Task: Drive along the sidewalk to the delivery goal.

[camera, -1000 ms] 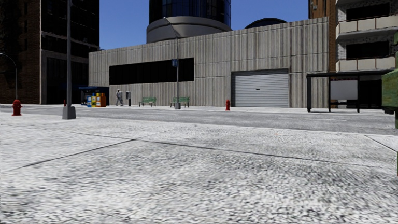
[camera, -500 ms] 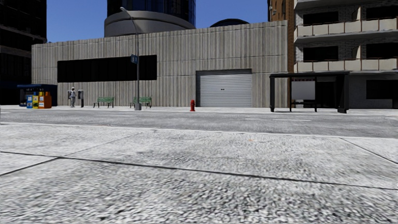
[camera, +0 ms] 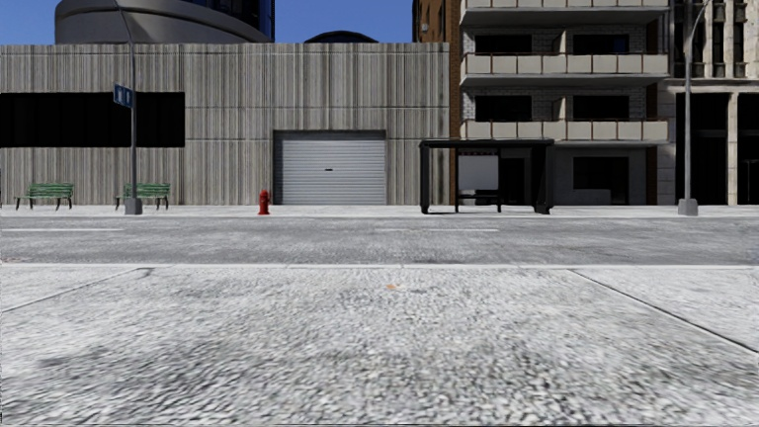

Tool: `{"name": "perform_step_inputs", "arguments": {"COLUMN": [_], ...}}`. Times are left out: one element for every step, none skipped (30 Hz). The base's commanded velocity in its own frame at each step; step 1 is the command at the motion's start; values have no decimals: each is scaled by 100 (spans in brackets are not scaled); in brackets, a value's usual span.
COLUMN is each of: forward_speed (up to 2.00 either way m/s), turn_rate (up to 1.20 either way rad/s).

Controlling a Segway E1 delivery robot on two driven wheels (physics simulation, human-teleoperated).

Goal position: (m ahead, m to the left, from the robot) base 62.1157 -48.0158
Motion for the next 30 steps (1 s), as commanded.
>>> {"name": "perform_step_inputs", "arguments": {"forward_speed": [182, 182, 182, 182, 182, 182, 182, 182, 182, 182, 182, 182, 182, 182, 182, 182, 182, 182, 182, 182, 182, 182, 184, 185, 185, 186, 186, 186, 186, 186], "turn_rate": [-60, -62, -63, -67, -70, -71, -71, -71, -72, -78, -80, -80, -81, -81, -81, -81, -81, -81, -81, -81, -81, -81, -81, -81, -81, -81, -81, -81, -81, -81]}}
